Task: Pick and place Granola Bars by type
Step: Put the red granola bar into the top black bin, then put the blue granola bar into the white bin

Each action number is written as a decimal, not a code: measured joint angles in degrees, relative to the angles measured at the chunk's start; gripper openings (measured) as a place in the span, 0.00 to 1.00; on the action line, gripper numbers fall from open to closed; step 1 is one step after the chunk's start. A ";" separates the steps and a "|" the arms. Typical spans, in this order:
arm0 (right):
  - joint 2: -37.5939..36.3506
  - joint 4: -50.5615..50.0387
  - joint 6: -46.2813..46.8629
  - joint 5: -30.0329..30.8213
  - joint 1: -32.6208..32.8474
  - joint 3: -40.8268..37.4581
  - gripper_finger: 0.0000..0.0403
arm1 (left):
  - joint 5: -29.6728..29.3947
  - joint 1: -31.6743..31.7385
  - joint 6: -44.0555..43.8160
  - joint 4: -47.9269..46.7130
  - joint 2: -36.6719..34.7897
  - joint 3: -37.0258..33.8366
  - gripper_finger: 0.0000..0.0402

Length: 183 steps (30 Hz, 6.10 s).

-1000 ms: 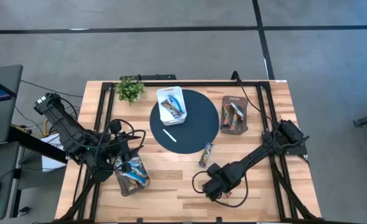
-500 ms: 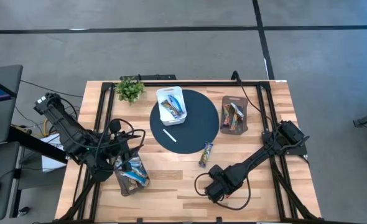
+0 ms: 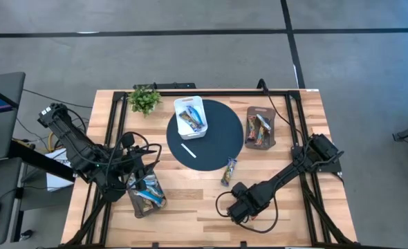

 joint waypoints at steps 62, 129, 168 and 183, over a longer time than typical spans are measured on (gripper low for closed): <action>-0.52 0.73 -16.06 4.89 -1.53 7.97 0.15 | -2.36 -0.02 -2.67 -0.72 0.02 0.00 0.38; -30.12 -19.35 -47.52 23.92 -52.06 -12.32 0.15 | -7.00 0.00 -19.83 -0.85 0.00 0.00 0.38; -30.68 4.82 -49.56 19.17 -23.85 -15.75 0.59 | -10.46 0.29 -23.00 -1.04 0.34 0.00 0.38; -10.09 5.23 -45.03 14.80 -18.77 -15.62 0.59 | -6.12 3.54 -22.85 -1.17 9.53 0.00 0.38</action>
